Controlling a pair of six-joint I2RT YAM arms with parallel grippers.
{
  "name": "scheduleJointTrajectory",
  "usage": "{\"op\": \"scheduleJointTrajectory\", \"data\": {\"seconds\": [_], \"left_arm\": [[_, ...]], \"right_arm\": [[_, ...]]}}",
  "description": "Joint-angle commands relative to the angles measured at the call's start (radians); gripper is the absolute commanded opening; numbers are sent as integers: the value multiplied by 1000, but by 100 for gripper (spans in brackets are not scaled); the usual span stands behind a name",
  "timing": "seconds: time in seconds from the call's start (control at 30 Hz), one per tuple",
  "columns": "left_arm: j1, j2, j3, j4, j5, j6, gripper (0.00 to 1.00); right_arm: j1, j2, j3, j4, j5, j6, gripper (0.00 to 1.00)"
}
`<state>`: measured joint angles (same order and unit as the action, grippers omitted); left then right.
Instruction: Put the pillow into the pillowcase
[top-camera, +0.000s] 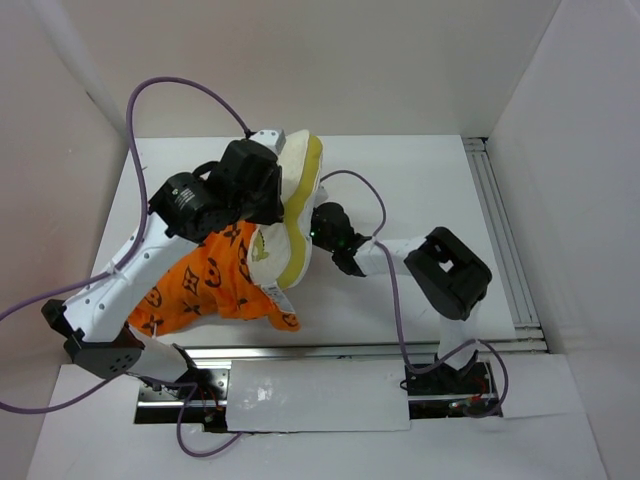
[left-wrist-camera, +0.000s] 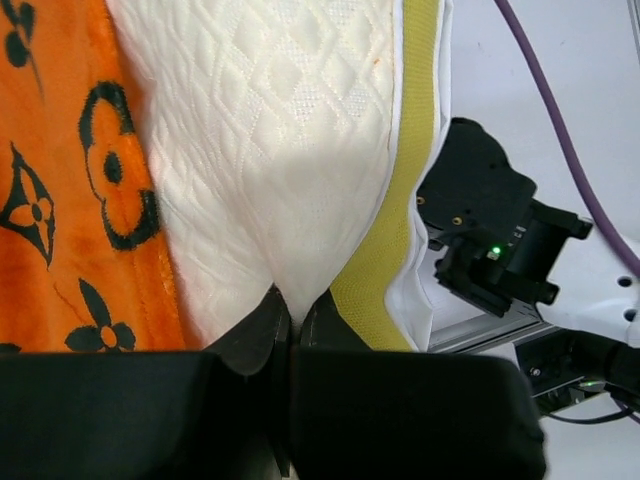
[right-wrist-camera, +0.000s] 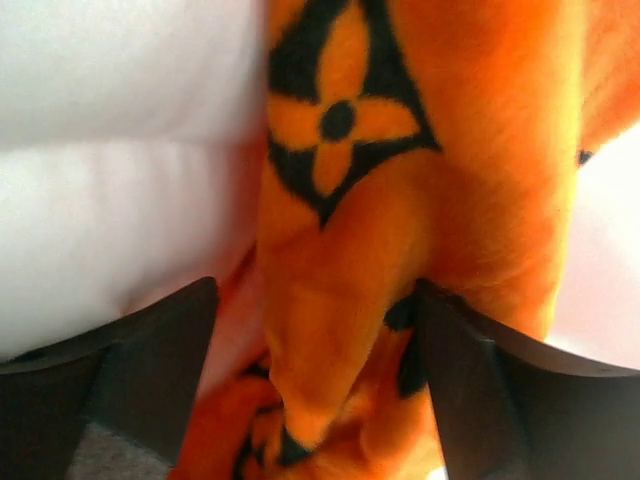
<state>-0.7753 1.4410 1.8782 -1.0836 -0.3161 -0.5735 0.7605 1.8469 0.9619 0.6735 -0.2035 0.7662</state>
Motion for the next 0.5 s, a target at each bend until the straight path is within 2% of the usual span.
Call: {"op": "scheduleJointTrajectory", "data": {"seconds": [0.0,0.03,0.1,0.17,0.2,0.3,0.4,0.47], "left_arm": [[-2,-59,-5,113,31,20,0],[-2,-70,-5,122,41,20,0],[-2,-79,-16,122,41,11,0],[-2,-90,-25,122,19,0,0],[-2,-100,-25,131,18,0,0],[7,-111,-44,131,-24,0,0],[31,-102,-62,108,-69,-16,0],[57,-93,-88,108,-78,-34,0]], "right_arm": [[23,69,107,37,102,4,82],[23,86,142,26,102,16,78],[23,130,178,-20,130,47,63],[23,140,201,-20,144,57,38],[23,149,201,-20,154,58,0],[11,111,154,-32,165,48,0],[-41,-32,37,-51,196,-31,0],[-88,-167,-26,-165,236,-132,0]]}}
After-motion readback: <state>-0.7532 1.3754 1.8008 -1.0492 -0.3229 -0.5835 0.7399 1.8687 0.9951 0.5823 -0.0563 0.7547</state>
